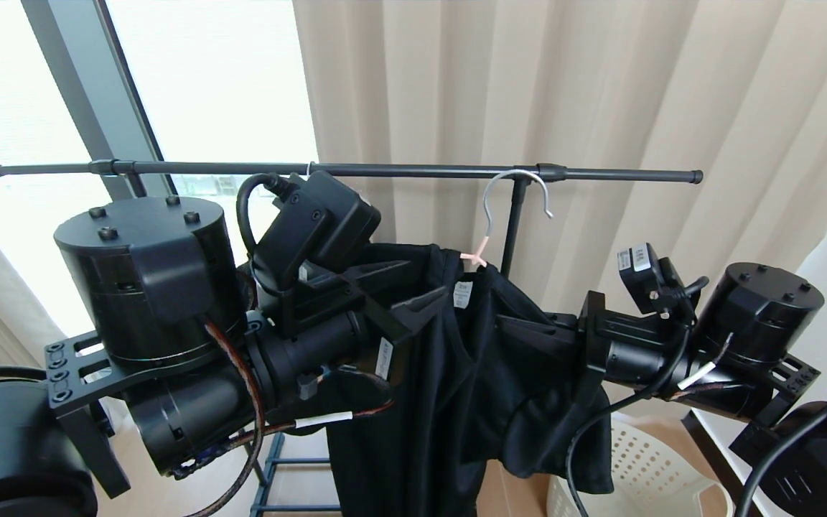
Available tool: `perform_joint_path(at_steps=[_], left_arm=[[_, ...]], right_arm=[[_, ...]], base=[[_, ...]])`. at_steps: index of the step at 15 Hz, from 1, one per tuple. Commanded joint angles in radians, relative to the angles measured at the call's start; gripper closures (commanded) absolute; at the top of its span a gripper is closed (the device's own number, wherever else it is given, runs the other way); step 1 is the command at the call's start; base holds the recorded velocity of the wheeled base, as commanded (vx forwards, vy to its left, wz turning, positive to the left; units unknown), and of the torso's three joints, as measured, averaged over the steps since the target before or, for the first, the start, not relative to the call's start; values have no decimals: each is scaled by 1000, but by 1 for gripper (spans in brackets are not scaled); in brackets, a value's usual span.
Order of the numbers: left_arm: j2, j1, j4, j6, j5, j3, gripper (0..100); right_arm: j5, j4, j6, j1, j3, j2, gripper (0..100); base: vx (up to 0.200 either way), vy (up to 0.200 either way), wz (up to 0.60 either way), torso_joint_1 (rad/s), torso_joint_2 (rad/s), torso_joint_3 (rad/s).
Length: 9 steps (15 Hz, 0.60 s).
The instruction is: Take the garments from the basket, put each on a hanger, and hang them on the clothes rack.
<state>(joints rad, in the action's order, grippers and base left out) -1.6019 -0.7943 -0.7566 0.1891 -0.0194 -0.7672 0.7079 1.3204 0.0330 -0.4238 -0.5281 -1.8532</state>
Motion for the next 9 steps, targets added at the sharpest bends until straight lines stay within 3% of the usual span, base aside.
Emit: perform_joint_path(at_steps=[1, 4, 7, 9], left_arm=[[14, 6, 0, -4, -2, 2, 0], [97, 47, -3, -10, -1, 55, 0], [169, 148, -1, -82, 6, 78, 0], [171, 262, -1, -131, 98, 108, 0]], right_arm=[[1, 2, -2, 17, 7, -1, 100], [2, 0, -67, 63, 7, -17, 100], [4, 0, -159, 112, 5, -52, 100], [27, 0, -222, 131, 19, -64, 100]], base=[[0, 0, 0, 0, 0, 0], [0, 0, 0, 0, 0, 0], [0, 0, 0, 0, 0, 0], [0, 0, 0, 0, 0, 0]])
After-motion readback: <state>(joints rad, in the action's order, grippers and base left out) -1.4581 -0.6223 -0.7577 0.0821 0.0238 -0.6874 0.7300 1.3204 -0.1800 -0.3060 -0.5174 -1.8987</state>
